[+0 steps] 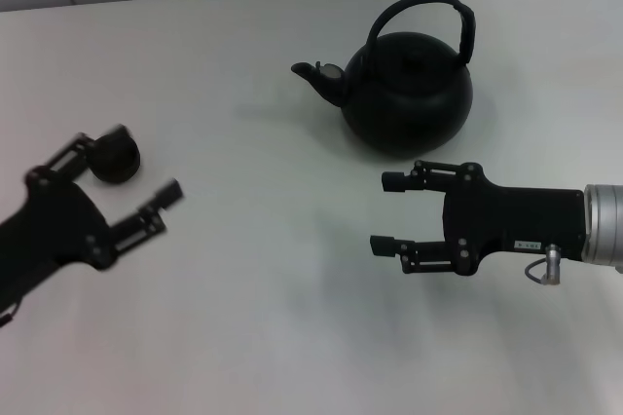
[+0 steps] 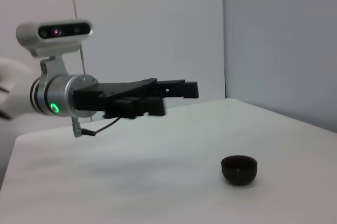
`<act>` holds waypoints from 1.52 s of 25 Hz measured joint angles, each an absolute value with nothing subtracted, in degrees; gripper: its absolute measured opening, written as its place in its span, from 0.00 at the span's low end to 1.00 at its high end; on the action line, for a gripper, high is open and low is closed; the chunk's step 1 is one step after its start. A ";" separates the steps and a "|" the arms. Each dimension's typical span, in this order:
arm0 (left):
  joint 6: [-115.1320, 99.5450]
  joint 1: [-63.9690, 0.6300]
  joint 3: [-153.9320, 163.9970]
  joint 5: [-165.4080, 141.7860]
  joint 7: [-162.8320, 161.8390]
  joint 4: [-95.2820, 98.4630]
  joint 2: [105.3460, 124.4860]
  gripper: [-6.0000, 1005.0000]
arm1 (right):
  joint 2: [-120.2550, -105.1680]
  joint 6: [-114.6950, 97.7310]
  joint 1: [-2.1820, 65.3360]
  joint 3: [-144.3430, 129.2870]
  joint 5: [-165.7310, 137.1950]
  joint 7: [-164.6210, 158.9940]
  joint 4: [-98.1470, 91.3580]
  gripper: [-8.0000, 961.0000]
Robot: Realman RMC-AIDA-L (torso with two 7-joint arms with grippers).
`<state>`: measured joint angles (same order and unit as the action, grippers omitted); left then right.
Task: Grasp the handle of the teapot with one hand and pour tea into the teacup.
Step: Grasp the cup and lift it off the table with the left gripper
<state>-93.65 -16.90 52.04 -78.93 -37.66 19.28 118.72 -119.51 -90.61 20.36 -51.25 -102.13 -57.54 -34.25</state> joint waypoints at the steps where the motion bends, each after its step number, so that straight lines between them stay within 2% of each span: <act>1: -93.13 -16.92 51.62 -77.11 -36.48 17.92 118.75 0.79 | -119.52 -90.54 20.36 -51.30 -101.71 -57.54 -34.21 0.81; 6: -85.11 -17.93 47.99 -67.21 -32.69 9.26 118.80 0.79 | -119.53 -90.24 20.46 -51.44 -100.96 -57.54 -34.10 0.81; 15: -71.08 -18.82 48.62 -66.87 -32.43 8.85 118.81 0.78 | -119.50 -90.19 21.14 -51.41 -100.96 -57.54 -34.09 0.81; 38: -58.37 -23.70 53.61 -66.56 -32.44 8.75 119.02 0.75 | -119.41 -90.18 21.10 -50.89 -100.99 -56.52 -34.10 0.81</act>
